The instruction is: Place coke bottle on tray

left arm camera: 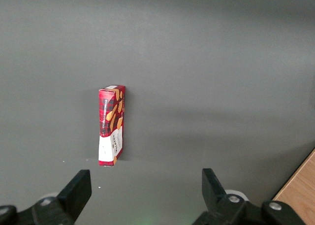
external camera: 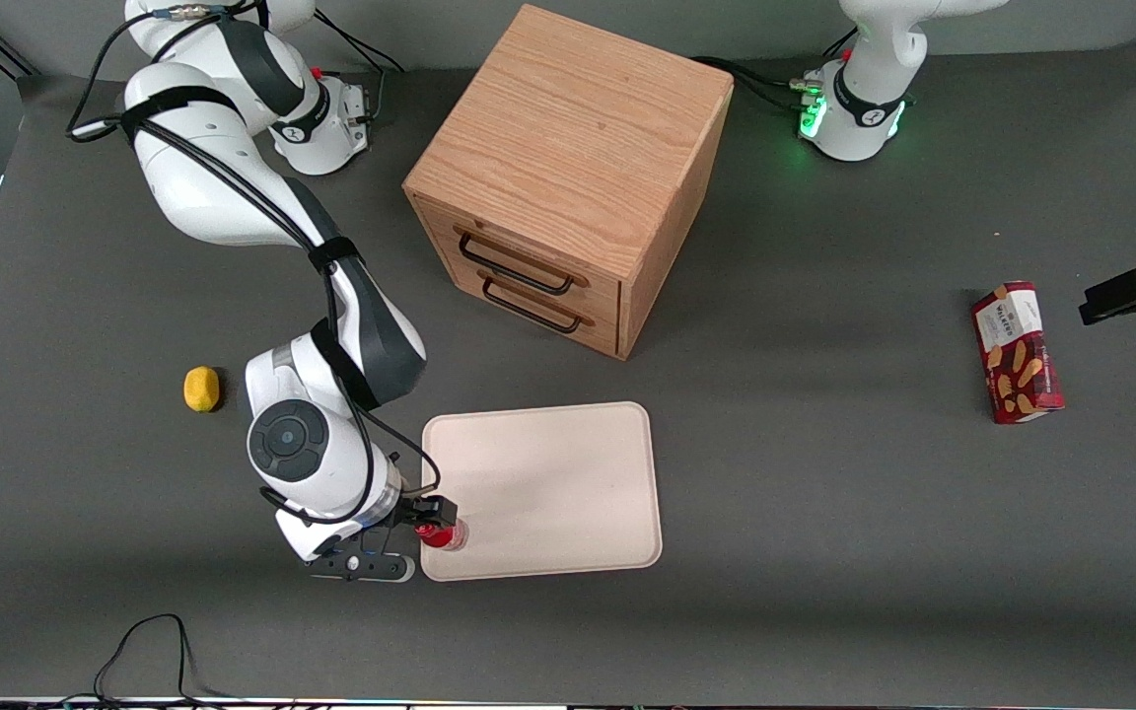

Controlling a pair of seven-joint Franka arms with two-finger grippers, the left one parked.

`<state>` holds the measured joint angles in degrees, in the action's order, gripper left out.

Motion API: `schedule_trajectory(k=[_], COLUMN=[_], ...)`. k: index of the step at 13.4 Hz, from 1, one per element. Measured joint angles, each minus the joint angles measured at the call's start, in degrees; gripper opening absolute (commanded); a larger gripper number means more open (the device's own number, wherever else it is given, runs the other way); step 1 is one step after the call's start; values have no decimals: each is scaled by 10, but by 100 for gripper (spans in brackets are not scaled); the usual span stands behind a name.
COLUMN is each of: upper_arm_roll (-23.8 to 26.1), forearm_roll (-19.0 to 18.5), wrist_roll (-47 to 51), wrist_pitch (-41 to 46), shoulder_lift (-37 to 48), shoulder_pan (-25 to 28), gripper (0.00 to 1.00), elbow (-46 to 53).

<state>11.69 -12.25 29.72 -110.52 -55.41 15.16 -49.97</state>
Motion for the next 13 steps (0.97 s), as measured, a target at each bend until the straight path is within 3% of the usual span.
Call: schedule_trajectory(k=[6, 13], upper_arm_roll=[3, 3], forearm_roll=[2, 84], wrist_roll=[40, 31], wrist_pitch=[43, 256], shoulder_lift=[14, 130], shoulder_pan=[1, -33], gripper=[100, 100], elbow=[12, -1])
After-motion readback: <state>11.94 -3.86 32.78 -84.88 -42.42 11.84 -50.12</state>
